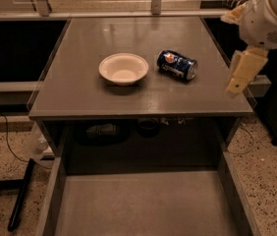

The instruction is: Place pepsi can into top drawer

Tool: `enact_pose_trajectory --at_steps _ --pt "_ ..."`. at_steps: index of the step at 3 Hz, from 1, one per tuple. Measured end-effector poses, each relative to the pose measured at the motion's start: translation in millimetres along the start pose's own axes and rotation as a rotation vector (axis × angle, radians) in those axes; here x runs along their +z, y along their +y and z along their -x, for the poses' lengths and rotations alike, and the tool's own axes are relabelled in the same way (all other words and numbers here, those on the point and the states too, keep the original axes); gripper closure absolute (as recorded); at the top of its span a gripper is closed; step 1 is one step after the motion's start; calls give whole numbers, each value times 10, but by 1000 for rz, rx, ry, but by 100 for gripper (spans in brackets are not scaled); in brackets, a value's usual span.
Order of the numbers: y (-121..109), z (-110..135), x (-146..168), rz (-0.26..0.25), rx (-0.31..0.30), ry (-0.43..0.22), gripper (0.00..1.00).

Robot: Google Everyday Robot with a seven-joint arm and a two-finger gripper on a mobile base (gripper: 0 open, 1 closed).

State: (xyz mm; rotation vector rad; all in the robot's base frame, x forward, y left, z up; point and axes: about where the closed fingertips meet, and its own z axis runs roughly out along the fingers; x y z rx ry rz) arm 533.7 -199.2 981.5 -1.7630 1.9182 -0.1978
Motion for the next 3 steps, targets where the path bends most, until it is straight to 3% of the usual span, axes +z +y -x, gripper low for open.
enact_pose_trajectory --at_steps 2,3 --pt "-471 217 489 35 -13 -157 0" --pt "-529 270 844 115 43 -194 0"
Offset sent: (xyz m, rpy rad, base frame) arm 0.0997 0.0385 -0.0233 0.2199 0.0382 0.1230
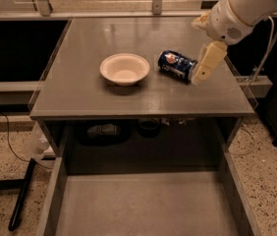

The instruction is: Place pepsi can into top drawer

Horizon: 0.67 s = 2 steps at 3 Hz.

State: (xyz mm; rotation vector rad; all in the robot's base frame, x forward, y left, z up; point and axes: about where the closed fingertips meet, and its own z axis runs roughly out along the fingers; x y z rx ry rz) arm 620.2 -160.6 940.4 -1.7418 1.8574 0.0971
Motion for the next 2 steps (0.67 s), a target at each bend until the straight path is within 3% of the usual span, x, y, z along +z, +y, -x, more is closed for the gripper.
enact_pose_trajectory --at_steps 1,2 --pt "-18 -31 265 53 84 -22 0" --pt "-100 -16 437 60 152 -38 0"
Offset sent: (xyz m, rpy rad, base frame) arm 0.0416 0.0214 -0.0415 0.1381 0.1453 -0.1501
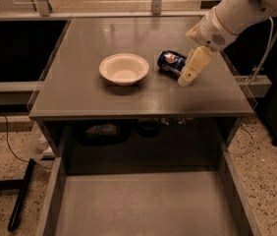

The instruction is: Place pepsi can into top drawer

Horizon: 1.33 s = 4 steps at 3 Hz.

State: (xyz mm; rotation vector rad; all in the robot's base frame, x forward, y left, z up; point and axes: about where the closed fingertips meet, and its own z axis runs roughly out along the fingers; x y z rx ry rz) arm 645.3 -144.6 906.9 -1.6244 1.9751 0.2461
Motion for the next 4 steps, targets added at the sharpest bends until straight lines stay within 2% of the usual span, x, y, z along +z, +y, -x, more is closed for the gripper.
enact_pose_trajectory --at_steps 1,2,3,4 --pt "-139 76 60 -37 38 -8 0" --pt "-228 71 114 -102 94 14 0" --pt "-344 -34 249 -139 166 48 0" --pt "-454 -146 341 -130 189 58 0"
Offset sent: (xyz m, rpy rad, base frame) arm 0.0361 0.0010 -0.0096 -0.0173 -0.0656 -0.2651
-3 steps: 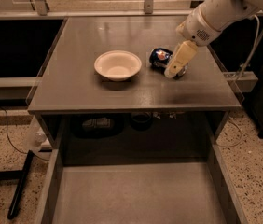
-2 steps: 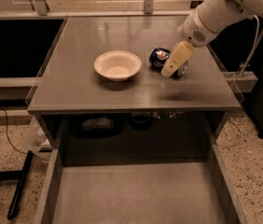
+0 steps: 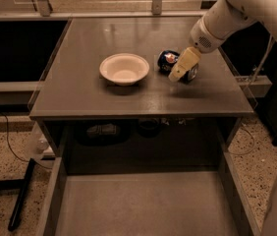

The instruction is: Place pepsi can into top drawer

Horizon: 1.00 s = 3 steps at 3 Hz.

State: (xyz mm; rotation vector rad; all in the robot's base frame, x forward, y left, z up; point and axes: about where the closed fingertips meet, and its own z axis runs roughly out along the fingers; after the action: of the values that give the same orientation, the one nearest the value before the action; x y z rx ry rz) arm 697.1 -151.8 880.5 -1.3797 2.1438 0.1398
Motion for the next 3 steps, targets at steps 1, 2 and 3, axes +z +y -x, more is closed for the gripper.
enact_pose_trajectory --at_steps 1,2,3 --pt "-70 -45 54 19 9 -9 0" --pt "-72 -125 132 42 23 -4 0" --pt "-71 -168 147 48 30 -1 0"
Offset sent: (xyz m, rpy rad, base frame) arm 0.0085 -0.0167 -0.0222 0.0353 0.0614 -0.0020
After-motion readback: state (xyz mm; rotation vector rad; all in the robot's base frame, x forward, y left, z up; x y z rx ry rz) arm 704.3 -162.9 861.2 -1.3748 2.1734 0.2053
